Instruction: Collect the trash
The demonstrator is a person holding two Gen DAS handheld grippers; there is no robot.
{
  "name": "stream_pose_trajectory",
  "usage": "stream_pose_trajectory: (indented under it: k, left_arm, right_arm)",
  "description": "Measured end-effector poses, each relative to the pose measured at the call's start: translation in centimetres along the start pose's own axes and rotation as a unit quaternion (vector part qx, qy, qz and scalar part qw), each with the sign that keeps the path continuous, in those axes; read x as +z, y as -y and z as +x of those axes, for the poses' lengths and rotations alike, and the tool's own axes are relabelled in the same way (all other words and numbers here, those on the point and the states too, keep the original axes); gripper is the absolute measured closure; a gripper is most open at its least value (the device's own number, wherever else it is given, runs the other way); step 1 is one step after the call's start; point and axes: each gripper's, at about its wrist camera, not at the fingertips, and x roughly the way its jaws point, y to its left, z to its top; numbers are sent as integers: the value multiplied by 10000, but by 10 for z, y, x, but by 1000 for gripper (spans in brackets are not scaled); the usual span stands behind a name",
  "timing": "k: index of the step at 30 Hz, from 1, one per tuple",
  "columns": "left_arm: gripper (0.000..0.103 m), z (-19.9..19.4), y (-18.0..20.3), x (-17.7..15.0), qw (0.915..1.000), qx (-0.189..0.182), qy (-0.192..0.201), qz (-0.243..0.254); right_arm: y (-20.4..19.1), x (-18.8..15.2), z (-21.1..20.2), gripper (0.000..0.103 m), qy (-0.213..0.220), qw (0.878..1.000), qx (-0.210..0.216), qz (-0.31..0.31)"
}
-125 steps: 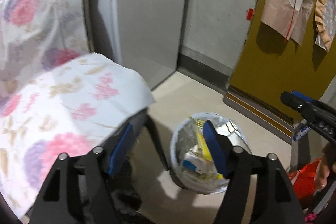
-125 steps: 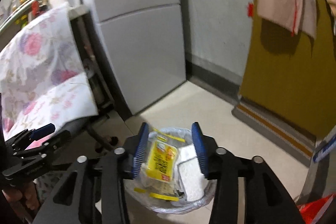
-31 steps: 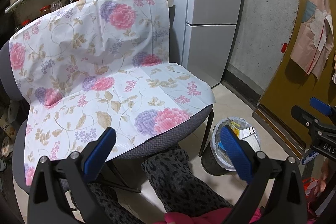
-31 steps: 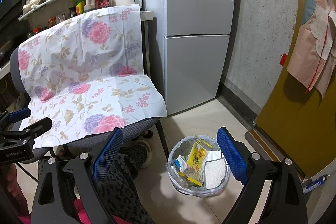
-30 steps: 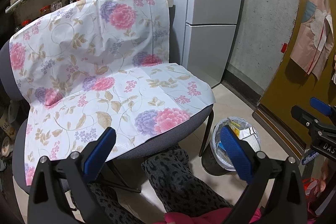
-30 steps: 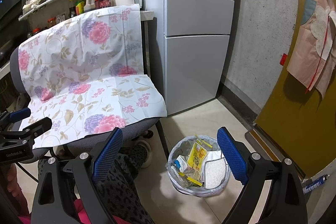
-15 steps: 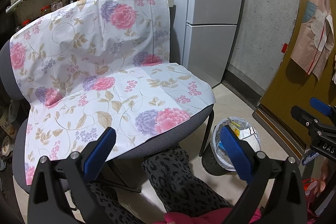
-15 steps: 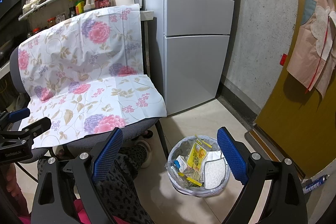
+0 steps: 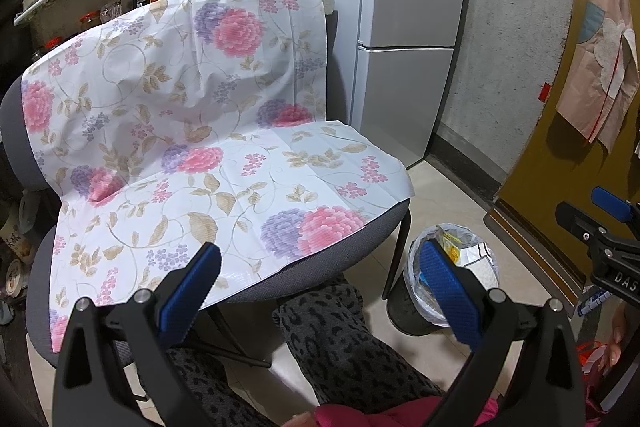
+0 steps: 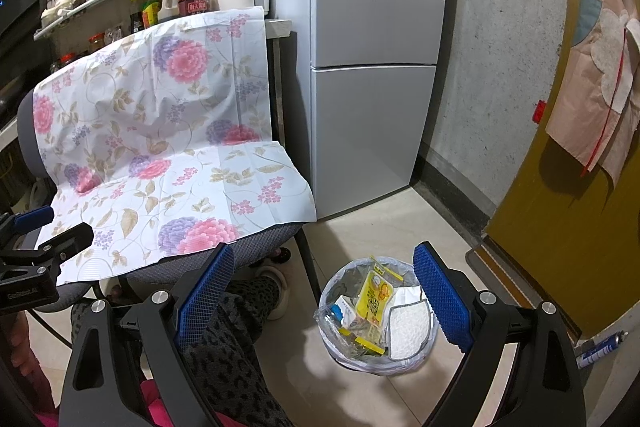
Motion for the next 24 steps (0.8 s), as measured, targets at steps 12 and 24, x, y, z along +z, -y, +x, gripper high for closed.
stream_pose_trajectory:
  k: [12, 24]
  left_arm:
    - [6, 0, 4, 2, 9999, 124, 28, -17]
    - [6, -3, 2, 3, 9990, 353, 268, 19]
  right_arm:
    - [3, 1, 2, 13, -14, 10000, -12, 21]
    - [8, 2, 9, 13, -50, 10000, -62, 40]
